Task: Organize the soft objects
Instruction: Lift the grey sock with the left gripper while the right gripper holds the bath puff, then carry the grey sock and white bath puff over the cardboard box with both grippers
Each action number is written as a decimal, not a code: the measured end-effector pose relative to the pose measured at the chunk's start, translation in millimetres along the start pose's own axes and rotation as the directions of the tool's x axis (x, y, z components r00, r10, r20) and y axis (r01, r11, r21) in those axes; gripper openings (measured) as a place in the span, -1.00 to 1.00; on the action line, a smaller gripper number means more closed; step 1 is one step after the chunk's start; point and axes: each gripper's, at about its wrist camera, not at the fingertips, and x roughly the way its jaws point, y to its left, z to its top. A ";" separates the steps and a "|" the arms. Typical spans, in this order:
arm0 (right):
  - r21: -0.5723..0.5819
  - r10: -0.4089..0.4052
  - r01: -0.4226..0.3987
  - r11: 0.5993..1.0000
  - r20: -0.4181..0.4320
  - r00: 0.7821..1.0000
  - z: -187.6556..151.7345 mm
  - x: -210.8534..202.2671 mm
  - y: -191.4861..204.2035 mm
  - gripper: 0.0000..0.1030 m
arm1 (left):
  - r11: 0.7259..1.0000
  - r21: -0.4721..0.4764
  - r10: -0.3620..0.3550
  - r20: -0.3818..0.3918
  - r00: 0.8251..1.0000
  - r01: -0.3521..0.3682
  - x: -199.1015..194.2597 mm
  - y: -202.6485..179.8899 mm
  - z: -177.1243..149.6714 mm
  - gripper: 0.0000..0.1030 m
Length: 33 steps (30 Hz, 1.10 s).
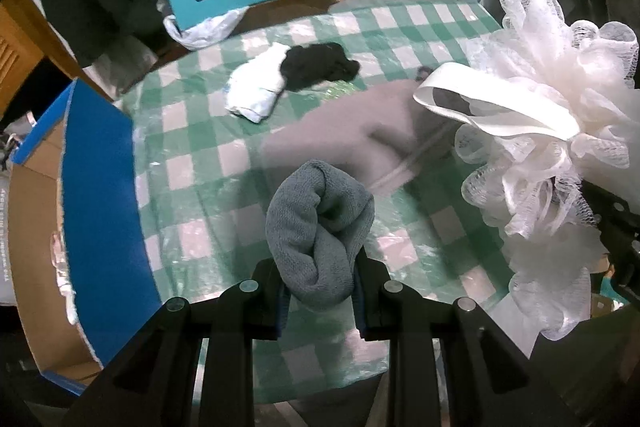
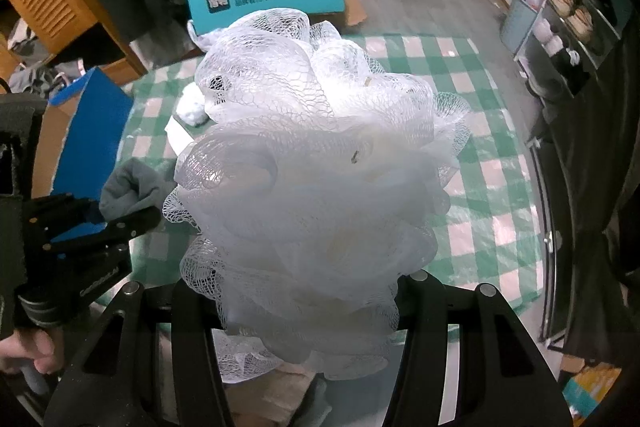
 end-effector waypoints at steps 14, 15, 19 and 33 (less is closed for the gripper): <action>-0.062 0.048 -0.046 0.997 0.036 0.998 19.3 -12.4 41.5 0.01 | 0.998 -0.039 0.044 0.071 0.997 -0.041 -33.8 43.0 -3.7 -0.51; -0.068 0.052 -0.049 0.996 0.040 0.998 20.6 -13.5 44.2 0.01 | 0.998 -0.037 0.046 0.075 0.996 -0.044 -36.4 45.6 -4.3 -0.51; -0.089 0.061 -0.057 0.994 0.045 0.997 25.0 -17.0 56.8 0.01 | 0.998 -0.040 0.060 0.097 0.994 -0.056 -45.1 56.0 -5.7 -0.51; -0.172 0.100 -0.089 0.981 0.057 0.993 42.8 -21.1 115.5 0.01 | 0.991 -0.122 0.065 0.139 0.988 -0.049 -65.9 109.0 -17.9 -0.51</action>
